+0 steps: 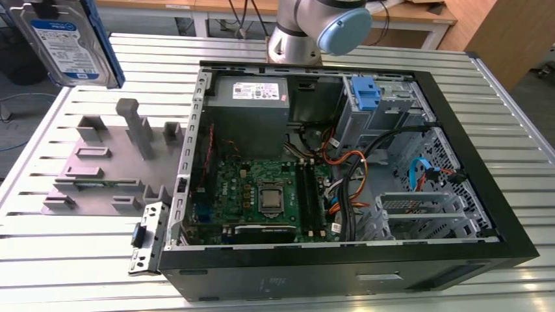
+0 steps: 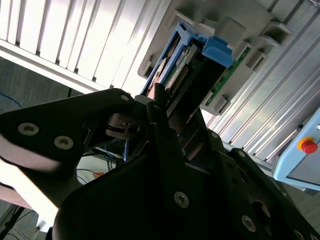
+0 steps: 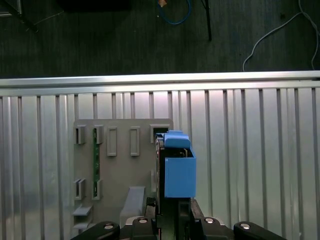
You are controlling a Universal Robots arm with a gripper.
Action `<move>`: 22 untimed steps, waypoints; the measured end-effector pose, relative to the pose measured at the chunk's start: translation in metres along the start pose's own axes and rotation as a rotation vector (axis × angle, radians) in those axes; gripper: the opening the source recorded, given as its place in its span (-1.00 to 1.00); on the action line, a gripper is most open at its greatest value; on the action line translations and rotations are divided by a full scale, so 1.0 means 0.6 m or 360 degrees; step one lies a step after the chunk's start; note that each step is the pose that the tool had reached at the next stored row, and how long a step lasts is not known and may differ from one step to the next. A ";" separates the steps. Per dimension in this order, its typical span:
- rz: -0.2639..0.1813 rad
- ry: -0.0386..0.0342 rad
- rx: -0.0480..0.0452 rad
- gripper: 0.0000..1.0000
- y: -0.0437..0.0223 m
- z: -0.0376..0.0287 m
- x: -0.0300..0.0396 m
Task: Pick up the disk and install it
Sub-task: 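Pick up the disk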
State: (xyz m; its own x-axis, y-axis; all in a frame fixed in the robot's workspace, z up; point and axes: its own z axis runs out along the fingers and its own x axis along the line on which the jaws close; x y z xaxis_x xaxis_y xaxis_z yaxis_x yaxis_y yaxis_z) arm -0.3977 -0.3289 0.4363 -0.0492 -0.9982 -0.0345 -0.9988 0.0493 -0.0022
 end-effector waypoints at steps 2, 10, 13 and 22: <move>0.0000 0.0000 0.0000 -0.31 0.000 -0.001 0.000; 0.0000 0.0000 0.0000 -0.31 0.000 -0.008 -0.001; 0.0000 0.0000 0.0000 -0.31 0.000 -0.011 -0.001; 0.0000 0.0000 0.0000 -0.31 0.000 -0.017 -0.001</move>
State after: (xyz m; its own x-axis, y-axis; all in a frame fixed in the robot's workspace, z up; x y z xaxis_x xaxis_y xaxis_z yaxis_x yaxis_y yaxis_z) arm -0.3977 -0.3286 0.4468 -0.0493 -0.9982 -0.0346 -0.9988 0.0494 -0.0022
